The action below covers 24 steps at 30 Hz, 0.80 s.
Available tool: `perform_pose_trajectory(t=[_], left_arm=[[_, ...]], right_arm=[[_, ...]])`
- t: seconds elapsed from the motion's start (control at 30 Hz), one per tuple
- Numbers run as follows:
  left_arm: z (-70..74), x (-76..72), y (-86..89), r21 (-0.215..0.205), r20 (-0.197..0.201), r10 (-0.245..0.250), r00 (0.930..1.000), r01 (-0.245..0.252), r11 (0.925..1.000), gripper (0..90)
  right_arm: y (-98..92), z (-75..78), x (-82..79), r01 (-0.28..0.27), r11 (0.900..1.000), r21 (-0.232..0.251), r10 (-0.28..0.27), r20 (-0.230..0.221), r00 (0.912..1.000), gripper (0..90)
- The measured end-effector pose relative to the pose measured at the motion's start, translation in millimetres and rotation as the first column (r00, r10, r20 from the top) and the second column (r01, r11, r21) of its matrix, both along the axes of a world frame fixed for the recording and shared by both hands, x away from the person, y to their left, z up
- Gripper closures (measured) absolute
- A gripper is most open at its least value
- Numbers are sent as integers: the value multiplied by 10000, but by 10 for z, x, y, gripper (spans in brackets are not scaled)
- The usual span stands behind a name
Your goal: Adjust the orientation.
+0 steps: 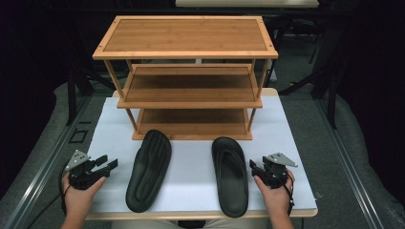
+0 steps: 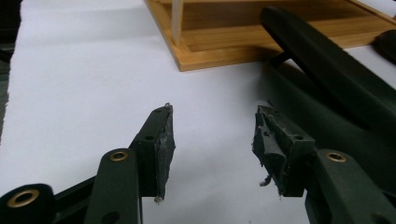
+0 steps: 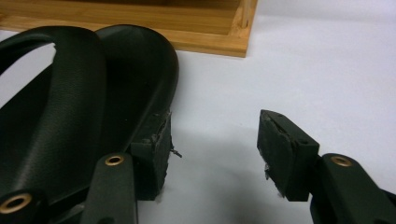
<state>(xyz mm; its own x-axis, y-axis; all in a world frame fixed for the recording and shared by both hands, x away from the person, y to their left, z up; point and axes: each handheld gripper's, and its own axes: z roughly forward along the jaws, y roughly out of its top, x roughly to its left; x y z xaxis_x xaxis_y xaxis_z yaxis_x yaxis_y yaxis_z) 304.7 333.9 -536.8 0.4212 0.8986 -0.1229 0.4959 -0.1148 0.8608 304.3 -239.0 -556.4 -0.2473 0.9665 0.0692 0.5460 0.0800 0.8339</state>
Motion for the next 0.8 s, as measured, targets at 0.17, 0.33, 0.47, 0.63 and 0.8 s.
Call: perform_pose_trajectory(t=[0.17,0.33,0.47,0.63,0.8], left_arm=[[-4,16,-9,-38,-105,-215,9997,214,9998,481],[14,-20,-22,-142,-24,-221,9998,221,9997,486],[18,-26,-38,-241,41,-204,9998,205,9995,489],[10,3,-56,-128,22,-184,9998,184,9997,471],[18,16,-32,-169,66,40,10000,-39,9998,487]], right_arm=[[0,-3,-33,-228,9990,389,231,-72,9997,447],[29,10,-81,-281,9985,470,274,144,9995,449],[11,15,-97,-252,9985,494,243,174,9996,452],[-17,27,-122,-104,9980,625,87,268,9996,454],[-16,35,-137,-51,9979,643,14,581,9983,455]])
